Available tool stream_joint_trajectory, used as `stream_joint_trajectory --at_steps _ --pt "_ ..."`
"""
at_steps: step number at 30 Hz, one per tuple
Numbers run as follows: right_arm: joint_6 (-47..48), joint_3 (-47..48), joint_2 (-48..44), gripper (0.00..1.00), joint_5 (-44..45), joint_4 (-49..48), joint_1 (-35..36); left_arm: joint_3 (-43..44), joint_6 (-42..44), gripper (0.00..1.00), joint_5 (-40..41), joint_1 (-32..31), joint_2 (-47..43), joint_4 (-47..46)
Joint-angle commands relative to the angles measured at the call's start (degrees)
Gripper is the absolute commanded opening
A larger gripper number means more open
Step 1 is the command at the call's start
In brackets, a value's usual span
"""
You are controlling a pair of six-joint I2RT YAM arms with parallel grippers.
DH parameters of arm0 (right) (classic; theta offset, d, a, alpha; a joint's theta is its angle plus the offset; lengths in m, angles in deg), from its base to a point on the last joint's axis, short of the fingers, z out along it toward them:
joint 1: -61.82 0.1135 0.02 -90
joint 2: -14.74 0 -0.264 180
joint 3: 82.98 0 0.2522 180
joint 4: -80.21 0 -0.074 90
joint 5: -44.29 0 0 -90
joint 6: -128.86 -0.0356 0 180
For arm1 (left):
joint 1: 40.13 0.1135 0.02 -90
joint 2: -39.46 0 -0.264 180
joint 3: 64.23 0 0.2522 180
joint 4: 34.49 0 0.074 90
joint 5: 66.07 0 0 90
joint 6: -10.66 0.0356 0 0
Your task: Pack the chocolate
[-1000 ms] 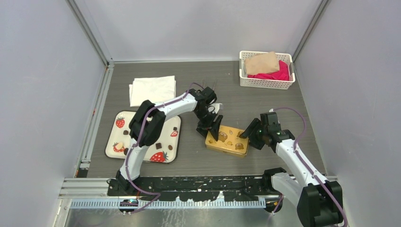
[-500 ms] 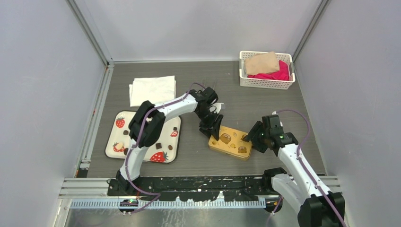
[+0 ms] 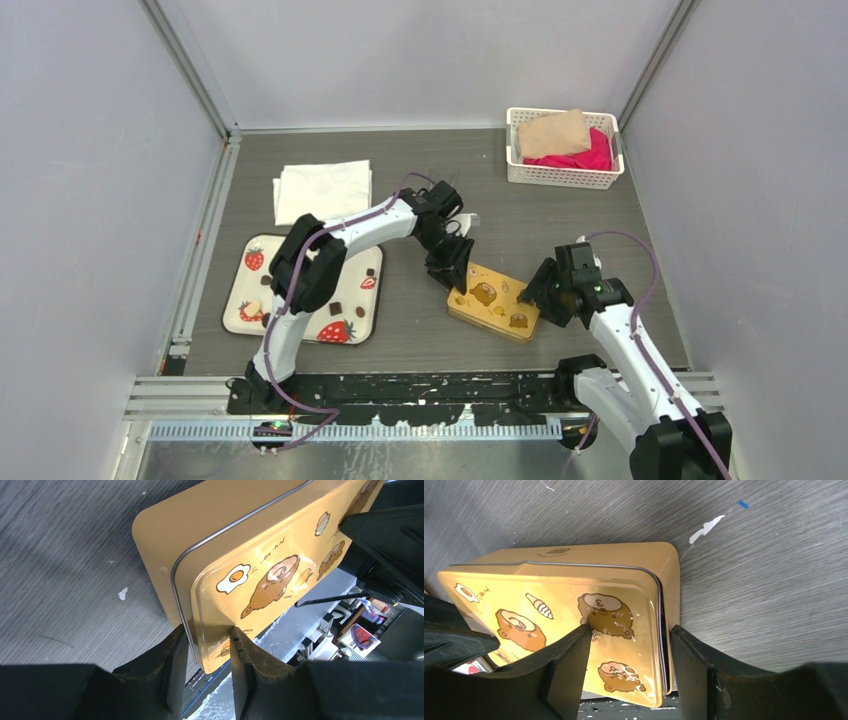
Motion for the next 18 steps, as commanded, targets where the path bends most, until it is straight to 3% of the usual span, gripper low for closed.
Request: stream_joint_trajectory --at_steps 1,6,18 --pt "-0.9 3.1 1.4 0.65 -3.3 -3.0 0.9 1.7 -1.2 0.29 -7.8 -2.2 -3.8 -5.2" --pt "-0.8 3.4 1.0 0.67 -2.9 -3.3 0.9 1.6 -0.6 0.47 -8.2 -2.2 -3.5 -4.4" --pt "-0.5 4.5 1.9 0.67 -2.4 -3.2 1.0 2.4 0.2 0.48 -8.2 -2.2 -2.5 -3.4"
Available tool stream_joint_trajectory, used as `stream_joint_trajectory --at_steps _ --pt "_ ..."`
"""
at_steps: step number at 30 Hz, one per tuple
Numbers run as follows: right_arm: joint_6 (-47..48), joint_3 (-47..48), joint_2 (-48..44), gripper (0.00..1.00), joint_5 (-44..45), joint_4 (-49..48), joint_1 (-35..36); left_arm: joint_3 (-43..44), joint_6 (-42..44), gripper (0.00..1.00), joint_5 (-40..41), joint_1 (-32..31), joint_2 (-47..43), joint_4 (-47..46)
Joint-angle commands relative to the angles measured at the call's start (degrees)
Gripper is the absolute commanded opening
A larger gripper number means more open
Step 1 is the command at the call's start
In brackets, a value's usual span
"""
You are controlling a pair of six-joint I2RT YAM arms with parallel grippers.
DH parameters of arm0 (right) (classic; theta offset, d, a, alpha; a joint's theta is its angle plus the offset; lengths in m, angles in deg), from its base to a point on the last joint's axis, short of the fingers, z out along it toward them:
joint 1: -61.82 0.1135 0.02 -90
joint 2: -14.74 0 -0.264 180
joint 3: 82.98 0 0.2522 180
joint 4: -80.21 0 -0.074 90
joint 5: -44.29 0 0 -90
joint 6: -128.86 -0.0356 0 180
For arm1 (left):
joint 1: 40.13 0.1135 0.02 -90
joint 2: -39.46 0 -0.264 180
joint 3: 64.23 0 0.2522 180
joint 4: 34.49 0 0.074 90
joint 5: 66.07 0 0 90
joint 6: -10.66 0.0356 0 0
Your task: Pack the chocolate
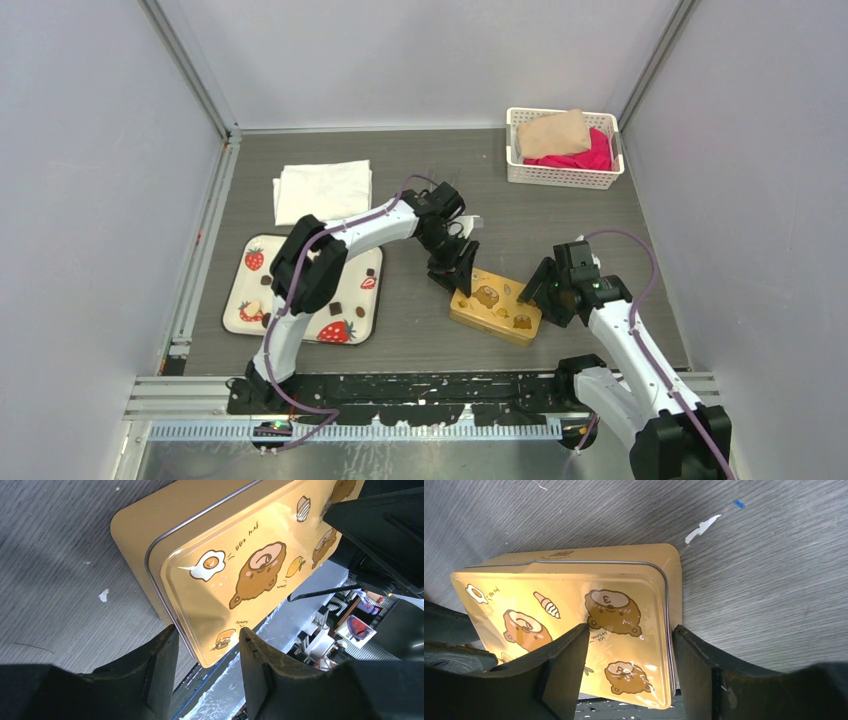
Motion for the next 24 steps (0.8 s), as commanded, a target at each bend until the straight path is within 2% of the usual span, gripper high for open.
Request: stream_joint_trajectory --at_steps 1,7,8,9,14,20,24 --pt "-0.6 4.1 -0.2 0.68 -2.1 -3.2 0.7 2.4 0.3 0.48 -5.5 -1.6 -2.3 -2.8" --pt "0.2 7.4 -1.0 0.71 6.3 1.0 0.8 2.3 1.6 0.48 -3.9 -1.6 -0.6 -1.1" --pt "0.2 7.8 -1.0 0.78 7.0 1.3 0.7 2.2 1.8 0.48 -3.8 -1.6 -0.4 -1.0" --pt "0.2 8.0 -1.1 0.80 7.2 1.3 0.7 2.2 1.8 0.48 -3.9 -1.6 -0.1 -1.0" --pt "0.0 8.1 -0.2 0.81 7.0 1.1 0.7 2.3 2.3 0.48 -4.0 -1.6 0.5 -0.6" --pt "0.4 9.3 -0.6 0.80 6.9 0.5 0.7 2.5 2.5 0.48 -4.0 -1.6 0.8 -0.3" --pt "0.7 10.2 -1.1 0.72 6.4 0.5 0.7 2.9 2.6 0.48 -4.0 -1.6 1.0 -0.3"
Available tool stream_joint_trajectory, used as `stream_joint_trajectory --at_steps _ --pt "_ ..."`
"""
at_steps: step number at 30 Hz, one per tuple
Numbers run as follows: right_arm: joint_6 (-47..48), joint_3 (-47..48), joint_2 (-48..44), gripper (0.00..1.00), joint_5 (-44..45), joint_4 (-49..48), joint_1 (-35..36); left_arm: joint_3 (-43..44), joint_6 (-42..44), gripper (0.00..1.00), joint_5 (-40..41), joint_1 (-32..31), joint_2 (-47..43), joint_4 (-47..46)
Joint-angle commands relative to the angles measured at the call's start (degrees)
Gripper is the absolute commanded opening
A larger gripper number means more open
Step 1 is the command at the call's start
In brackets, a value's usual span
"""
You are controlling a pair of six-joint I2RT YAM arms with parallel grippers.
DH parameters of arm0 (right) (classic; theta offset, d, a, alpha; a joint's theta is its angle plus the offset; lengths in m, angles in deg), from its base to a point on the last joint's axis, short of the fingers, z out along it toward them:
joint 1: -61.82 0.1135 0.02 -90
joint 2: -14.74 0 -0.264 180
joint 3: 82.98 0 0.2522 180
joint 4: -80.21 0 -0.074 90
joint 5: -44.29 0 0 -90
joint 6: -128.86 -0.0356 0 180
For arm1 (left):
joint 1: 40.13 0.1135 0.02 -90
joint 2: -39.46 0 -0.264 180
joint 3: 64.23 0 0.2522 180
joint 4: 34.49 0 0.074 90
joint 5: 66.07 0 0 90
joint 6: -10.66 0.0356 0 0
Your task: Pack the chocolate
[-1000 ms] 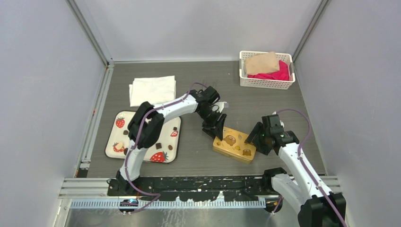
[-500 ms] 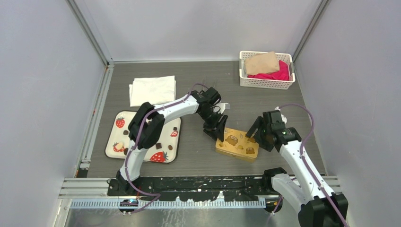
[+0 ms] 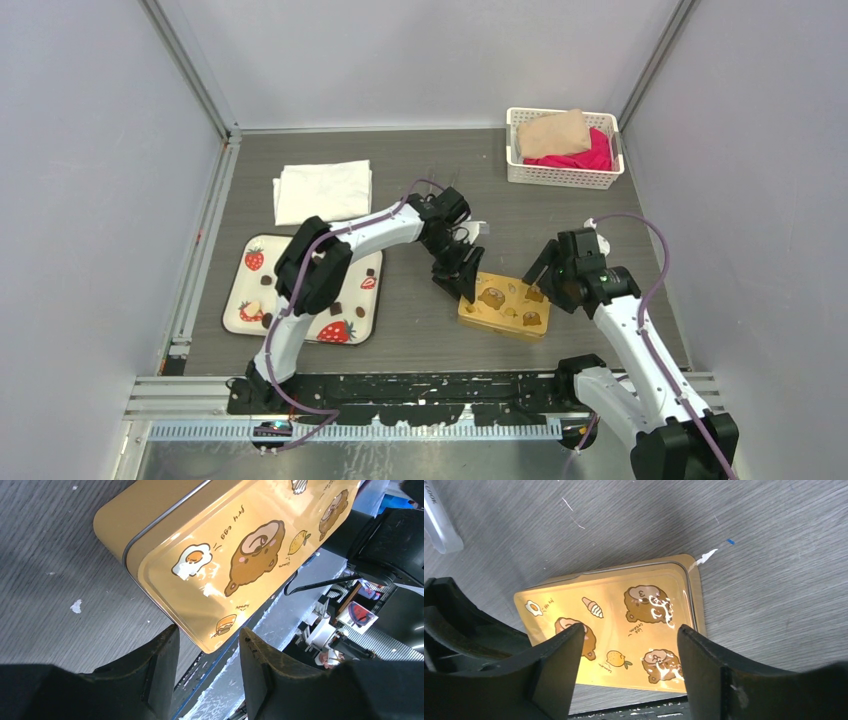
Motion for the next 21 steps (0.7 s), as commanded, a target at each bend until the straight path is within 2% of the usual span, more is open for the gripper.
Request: stream_joint_trajectory --at_steps 1,6,14,16,21 --pt "0.5 3.5 -1.0 0.69 0.9 -1.5 0.3 2.6 1.1 0.48 -2.0 -0.3 0.1 -0.3" --pt "0.4 4.0 0.1 0.54 -0.2 -1.5 0.4 3.4 1.4 0.48 -2.5 -0.3 0.2 -0.2" --pt "-1.3 4.1 2.0 0.11 3.7 1.3 0.4 4.8 1.4 0.45 -2.3 -0.3 0.4 -0.3" --pt "-1.8 4.4 2.3 0.08 5.1 2.1 0.3 5.0 1.7 0.44 -2.3 -0.3 0.7 0.2" --pt "-2.9 4.6 0.6 0.08 8.3 3.5 0.3 5.2 2.2 0.43 -2.0 -0.3 1.2 0.9"
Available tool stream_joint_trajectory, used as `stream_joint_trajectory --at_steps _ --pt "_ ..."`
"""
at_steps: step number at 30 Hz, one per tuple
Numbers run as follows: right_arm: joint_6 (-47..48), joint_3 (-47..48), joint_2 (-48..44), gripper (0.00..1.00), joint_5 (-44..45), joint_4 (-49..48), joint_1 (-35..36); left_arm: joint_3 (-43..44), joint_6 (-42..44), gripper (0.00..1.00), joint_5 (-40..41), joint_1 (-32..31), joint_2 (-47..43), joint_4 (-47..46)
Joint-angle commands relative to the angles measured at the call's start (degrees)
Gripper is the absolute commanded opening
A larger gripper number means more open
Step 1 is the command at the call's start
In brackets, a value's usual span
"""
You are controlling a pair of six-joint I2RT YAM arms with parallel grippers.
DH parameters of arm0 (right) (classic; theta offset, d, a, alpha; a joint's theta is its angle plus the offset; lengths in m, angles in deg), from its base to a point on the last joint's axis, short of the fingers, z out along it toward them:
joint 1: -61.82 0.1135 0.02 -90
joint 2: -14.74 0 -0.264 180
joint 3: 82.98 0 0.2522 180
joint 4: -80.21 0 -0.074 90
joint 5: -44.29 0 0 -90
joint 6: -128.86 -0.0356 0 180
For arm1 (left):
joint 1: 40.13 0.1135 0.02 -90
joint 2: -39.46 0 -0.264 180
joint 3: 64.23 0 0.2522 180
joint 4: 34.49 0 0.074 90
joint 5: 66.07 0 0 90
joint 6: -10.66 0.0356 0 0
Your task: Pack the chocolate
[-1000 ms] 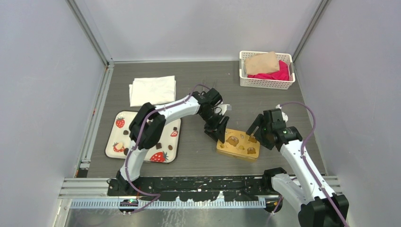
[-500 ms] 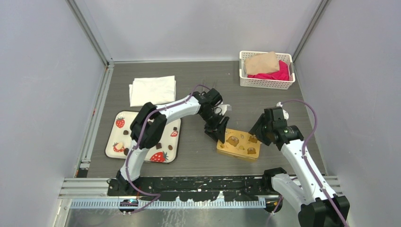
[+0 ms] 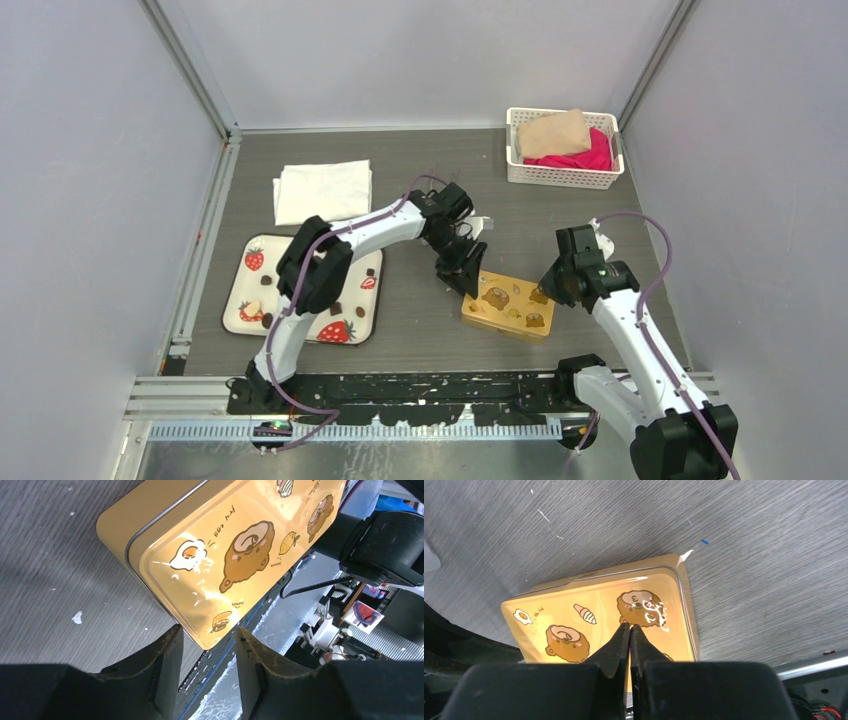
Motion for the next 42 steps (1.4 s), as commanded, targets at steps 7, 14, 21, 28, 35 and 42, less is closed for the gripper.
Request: stream_joint_trajectory --at_steps 7,14,21,28,35,42 --pt "-2.7 1.6 0.4 0.08 6.0 1.4 0.3 2.9 1.7 0.43 -1.2 -0.2 0.6 0.8" --pt "-4.9 -0.9 4.8 0.08 7.4 -0.6 0.3 5.1 2.1 0.43 -1.3 -0.2 2.5 1.5" --pt "-4.4 0.1 4.1 0.08 9.4 0.7 0.3 7.1 2.0 0.43 -1.8 -0.2 3.9 1.9" --pt "-5.6 0.0 5.8 0.08 12.8 2.5 0.4 7.3 1.8 0.43 -1.9 -0.2 2.7 1.4" --pt "-8.8 -2.9 13.0 0.03 15.6 3.1 0.3 6.8 1.5 0.44 -2.0 -0.2 3.5 1.4" --pt "-9.1 -1.4 12.0 0.02 17.5 3.7 0.3 6.4 1.2 0.44 -1.9 -0.2 3.5 1.0"
